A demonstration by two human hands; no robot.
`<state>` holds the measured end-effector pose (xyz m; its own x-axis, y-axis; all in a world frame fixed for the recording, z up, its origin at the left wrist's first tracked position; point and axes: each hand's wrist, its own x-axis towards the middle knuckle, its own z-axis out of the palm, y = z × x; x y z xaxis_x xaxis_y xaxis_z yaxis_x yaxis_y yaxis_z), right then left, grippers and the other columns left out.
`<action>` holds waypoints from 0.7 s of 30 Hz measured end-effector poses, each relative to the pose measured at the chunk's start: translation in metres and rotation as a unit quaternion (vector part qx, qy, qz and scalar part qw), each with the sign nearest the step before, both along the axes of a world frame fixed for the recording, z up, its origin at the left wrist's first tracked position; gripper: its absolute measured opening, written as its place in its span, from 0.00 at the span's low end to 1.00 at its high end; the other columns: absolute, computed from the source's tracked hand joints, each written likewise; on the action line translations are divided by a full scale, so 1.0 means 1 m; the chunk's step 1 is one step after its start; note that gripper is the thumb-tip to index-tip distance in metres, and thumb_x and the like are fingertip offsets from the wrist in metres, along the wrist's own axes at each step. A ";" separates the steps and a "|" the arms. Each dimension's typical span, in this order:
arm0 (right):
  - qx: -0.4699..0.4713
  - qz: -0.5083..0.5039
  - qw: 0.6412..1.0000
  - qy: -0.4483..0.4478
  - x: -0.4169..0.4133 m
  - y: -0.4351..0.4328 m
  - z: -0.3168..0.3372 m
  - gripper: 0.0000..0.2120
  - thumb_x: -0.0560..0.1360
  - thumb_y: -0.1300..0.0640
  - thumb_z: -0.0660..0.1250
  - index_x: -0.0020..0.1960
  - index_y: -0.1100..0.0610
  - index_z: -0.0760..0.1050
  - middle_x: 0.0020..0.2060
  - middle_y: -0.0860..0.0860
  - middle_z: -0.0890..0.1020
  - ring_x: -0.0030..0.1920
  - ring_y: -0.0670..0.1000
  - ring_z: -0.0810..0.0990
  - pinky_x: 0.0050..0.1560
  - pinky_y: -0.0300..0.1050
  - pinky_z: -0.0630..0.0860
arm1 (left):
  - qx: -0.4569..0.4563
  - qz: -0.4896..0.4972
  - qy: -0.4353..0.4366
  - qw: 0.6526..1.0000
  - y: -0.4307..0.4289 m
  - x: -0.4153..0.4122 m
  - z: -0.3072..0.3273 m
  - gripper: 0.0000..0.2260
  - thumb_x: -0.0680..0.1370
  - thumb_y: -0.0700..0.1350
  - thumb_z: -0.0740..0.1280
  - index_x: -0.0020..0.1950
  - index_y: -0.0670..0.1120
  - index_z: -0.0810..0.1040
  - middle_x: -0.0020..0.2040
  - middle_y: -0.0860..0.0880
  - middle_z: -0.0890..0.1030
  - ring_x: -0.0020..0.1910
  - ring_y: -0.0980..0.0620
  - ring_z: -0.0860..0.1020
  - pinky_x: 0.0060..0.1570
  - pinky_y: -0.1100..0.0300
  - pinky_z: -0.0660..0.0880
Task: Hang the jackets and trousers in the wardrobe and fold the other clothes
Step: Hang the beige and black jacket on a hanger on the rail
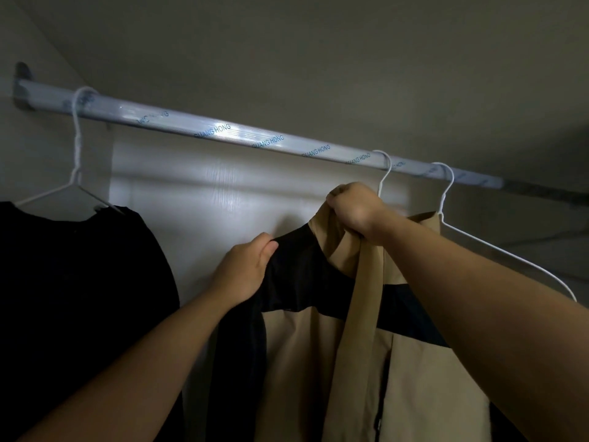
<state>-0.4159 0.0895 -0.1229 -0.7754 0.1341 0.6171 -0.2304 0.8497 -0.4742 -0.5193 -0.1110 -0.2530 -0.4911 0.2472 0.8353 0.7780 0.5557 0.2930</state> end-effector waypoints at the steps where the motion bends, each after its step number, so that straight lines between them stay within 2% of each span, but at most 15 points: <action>1: 0.016 -0.001 1.000 -0.004 0.000 -0.001 -0.001 0.14 0.82 0.61 0.57 0.53 0.63 0.80 0.42 0.54 0.79 0.46 0.56 0.77 0.38 0.43 0.70 | -0.004 -0.003 -0.024 1.000 -0.001 -0.002 0.000 0.17 0.84 0.59 0.51 0.45 0.51 0.72 0.36 0.50 0.78 0.36 0.51 0.78 0.41 0.49 0.76; 4: 0.039 -0.004 0.999 -0.018 0.002 0.002 0.000 0.12 0.81 0.55 0.62 0.50 0.60 0.81 0.41 0.52 0.80 0.45 0.55 0.78 0.34 0.41 0.68 | -0.042 -0.024 -0.067 0.997 -0.001 -0.007 0.002 0.20 0.85 0.59 0.51 0.43 0.49 0.72 0.38 0.49 0.78 0.38 0.51 0.77 0.45 0.51 0.75; 6: 0.028 -0.001 0.999 0.021 0.005 0.005 -0.003 0.15 0.80 0.47 0.65 0.44 0.57 0.82 0.37 0.51 0.82 0.41 0.53 0.80 0.33 0.41 0.68 | -0.055 -0.024 -0.076 0.995 0.001 -0.007 0.004 0.21 0.85 0.59 0.51 0.40 0.48 0.70 0.36 0.49 0.76 0.37 0.50 0.76 0.42 0.53 0.74; 8: 0.005 -0.008 0.995 0.098 0.010 0.011 -0.015 0.21 0.79 0.38 0.62 0.39 0.52 0.79 0.34 0.48 0.81 0.39 0.50 0.81 0.35 0.42 0.71 | -0.063 -0.030 -0.088 0.994 0.006 -0.008 0.006 0.20 0.85 0.57 0.52 0.38 0.47 0.69 0.35 0.50 0.75 0.36 0.50 0.75 0.40 0.54 0.72; 10: 0.032 -0.073 0.972 0.221 0.014 0.020 -0.035 0.22 0.79 0.33 0.57 0.40 0.48 0.75 0.37 0.42 0.78 0.39 0.43 0.77 0.35 0.41 0.69 | -0.062 -0.036 -0.104 0.992 0.012 -0.007 0.009 0.19 0.86 0.53 0.54 0.36 0.49 0.67 0.34 0.51 0.74 0.35 0.51 0.73 0.39 0.55 0.70; 12: 0.076 -0.118 0.924 0.355 0.022 0.036 -0.051 0.17 0.82 0.37 0.56 0.41 0.45 0.70 0.40 0.39 0.72 0.42 0.42 0.71 0.38 0.36 0.63 | -0.052 -0.042 -0.105 0.992 0.019 -0.004 0.015 0.18 0.85 0.50 0.56 0.34 0.53 0.69 0.34 0.52 0.75 0.36 0.50 0.75 0.39 0.55 0.70; 14: 0.095 -0.112 0.876 0.460 0.029 0.060 -0.060 0.11 0.83 0.46 0.60 0.42 0.46 0.69 0.42 0.42 0.69 0.45 0.43 0.67 0.41 0.40 0.62 | -0.046 -0.053 -0.092 0.993 0.030 0.004 0.022 0.18 0.85 0.52 0.56 0.36 0.55 0.72 0.36 0.52 0.77 0.38 0.50 0.77 0.40 0.55 0.72; 16: 0.097 -0.125 0.840 0.518 0.034 0.088 -0.066 0.09 0.82 0.52 0.63 0.43 0.50 0.71 0.43 0.46 0.69 0.46 0.45 0.65 0.45 0.44 0.63 | -0.053 -0.055 -0.069 0.995 0.047 0.015 0.030 0.19 0.85 0.56 0.53 0.39 0.51 0.74 0.37 0.50 0.79 0.39 0.49 0.78 0.41 0.53 0.74; 18: 0.078 -0.188 0.843 0.497 0.039 0.117 -0.069 0.08 0.82 0.51 0.63 0.47 0.54 0.73 0.47 0.53 0.73 0.48 0.52 0.69 0.49 0.47 0.64 | -0.056 -0.038 -0.050 0.996 0.066 0.025 0.039 0.20 0.85 0.57 0.51 0.42 0.49 0.74 0.39 0.49 0.79 0.40 0.49 0.78 0.42 0.52 0.75; 21: 0.067 -0.278 0.884 0.369 0.041 0.152 -0.073 0.13 0.82 0.48 0.59 0.52 0.56 0.76 0.51 0.57 0.78 0.53 0.59 0.74 0.53 0.53 0.68 | -0.033 0.002 -0.031 0.999 0.087 0.031 0.047 0.18 0.86 0.54 0.50 0.43 0.50 0.72 0.39 0.50 0.78 0.39 0.49 0.77 0.40 0.52 0.74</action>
